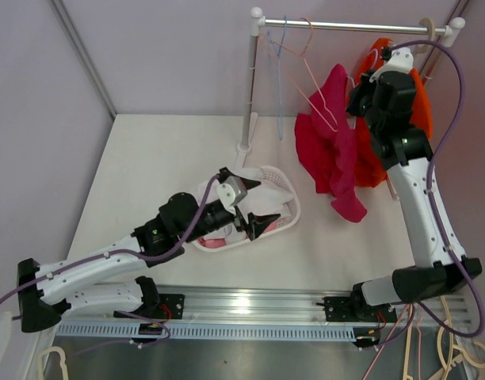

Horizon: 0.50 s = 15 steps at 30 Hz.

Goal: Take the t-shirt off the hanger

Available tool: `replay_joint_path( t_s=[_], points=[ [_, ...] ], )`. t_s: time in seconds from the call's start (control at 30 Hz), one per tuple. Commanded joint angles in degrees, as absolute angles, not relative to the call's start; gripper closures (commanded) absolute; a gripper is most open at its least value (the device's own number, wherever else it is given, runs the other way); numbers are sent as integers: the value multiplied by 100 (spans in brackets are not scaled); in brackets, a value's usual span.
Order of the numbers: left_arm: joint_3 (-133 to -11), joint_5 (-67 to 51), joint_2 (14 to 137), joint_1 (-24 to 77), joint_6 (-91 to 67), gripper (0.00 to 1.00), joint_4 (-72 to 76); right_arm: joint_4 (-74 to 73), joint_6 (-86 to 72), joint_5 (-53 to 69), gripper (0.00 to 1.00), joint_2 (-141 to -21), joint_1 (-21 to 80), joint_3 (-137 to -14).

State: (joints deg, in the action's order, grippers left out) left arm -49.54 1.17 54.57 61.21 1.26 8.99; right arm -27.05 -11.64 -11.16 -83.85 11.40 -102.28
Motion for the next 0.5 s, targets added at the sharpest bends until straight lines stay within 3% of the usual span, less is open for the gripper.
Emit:
replay_joint_path(
  t_s=[0.0,0.47],
  points=[
    [-5203,-588,5852,6520,553,0,1625,-2742,-1643,-1932,100,-7340,1529,-9925],
    [-5686,-562,7979,7355,615,0,3936,-3419,-2223,-1758,100,-5916,1749,-9282]
  ],
)
